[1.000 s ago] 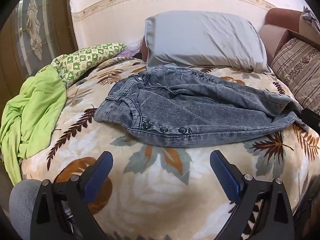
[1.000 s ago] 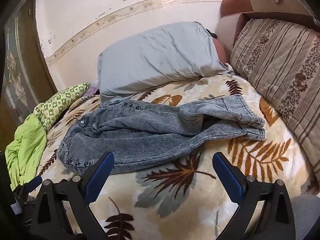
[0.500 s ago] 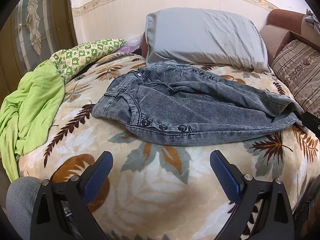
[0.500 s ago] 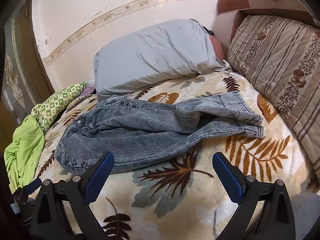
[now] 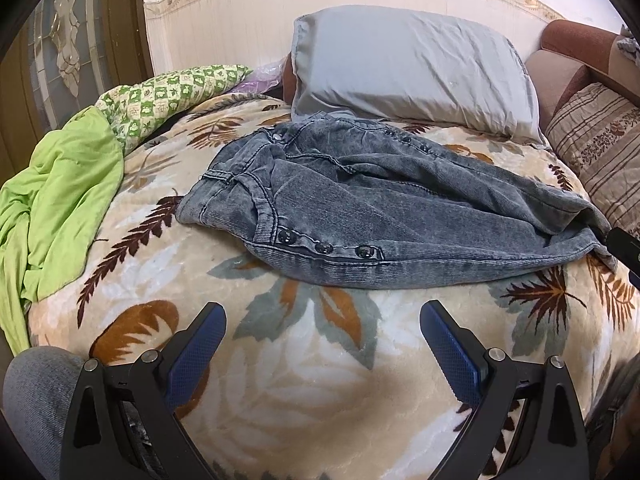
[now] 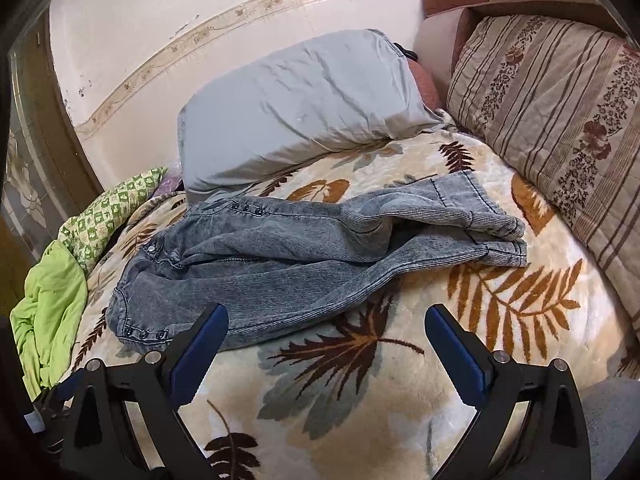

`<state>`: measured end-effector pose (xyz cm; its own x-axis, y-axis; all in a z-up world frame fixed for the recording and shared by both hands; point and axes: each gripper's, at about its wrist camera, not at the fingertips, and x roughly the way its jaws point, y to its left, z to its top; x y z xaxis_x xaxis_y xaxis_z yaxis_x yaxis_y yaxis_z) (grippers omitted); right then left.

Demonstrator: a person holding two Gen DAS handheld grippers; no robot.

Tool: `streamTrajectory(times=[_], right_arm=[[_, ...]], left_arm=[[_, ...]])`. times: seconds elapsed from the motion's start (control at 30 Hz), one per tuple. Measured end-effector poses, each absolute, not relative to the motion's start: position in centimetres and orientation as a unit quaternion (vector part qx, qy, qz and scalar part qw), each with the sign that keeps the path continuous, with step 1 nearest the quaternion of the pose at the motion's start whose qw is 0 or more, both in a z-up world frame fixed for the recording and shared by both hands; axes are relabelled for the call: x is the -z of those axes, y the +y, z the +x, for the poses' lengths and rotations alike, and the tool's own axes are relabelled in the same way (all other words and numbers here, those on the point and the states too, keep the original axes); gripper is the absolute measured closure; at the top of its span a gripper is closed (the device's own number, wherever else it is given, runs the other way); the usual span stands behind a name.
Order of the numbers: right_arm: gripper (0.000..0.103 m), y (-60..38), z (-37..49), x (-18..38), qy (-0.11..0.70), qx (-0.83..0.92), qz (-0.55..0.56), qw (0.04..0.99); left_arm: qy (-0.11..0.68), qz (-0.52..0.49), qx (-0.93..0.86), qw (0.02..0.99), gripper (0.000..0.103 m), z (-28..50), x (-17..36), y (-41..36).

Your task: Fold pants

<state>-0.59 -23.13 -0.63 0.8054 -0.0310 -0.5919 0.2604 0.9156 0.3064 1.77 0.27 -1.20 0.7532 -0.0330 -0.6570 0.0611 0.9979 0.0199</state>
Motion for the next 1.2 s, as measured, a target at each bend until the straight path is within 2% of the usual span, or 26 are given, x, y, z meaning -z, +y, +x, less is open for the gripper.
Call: streamTrajectory(times=[0.47, 0.7, 0.8, 0.87, 0.97, 1.2], right_arm=[[0.003, -23.2, -0.6, 0.4, 0.289, 0.079, 0.188, 0.935], [0.004, -26.4, -1.3, -0.7, 0.262, 0.094, 0.247, 0.928], [0.009, -29.6, 0.2, -0.6, 0.298, 0.118, 0.280, 0.905], [0.011, -31.7, 1.9, 0.1, 0.339, 0.114, 0.302, 0.883], [0.017, -34.9, 3.8, 2.1, 0.375, 0.129, 0.340, 0.853], [0.024, -38.7, 4.1, 6.8, 0.417, 0.183, 0.405, 0.793]], left_arm=[[0.357, 0.019, 0.034, 0.933, 0.005, 1.8, 1.2, 0.3], [0.420, -0.091, 0.103, 0.897, 0.006, 4.7, 0.0, 2.0], [0.493, -0.151, 0.133, 0.846, 0.006, 7.5, 1.3, 2.1], [0.525, -0.178, 0.118, 0.824, 0.020, 9.0, 2.3, 2.2], [0.542, -0.203, 0.106, 0.809, 0.020, 11.1, 3.0, 2.3], [0.540, -0.227, 0.080, 0.806, 0.020, 16.2, 4.8, 3.1]])
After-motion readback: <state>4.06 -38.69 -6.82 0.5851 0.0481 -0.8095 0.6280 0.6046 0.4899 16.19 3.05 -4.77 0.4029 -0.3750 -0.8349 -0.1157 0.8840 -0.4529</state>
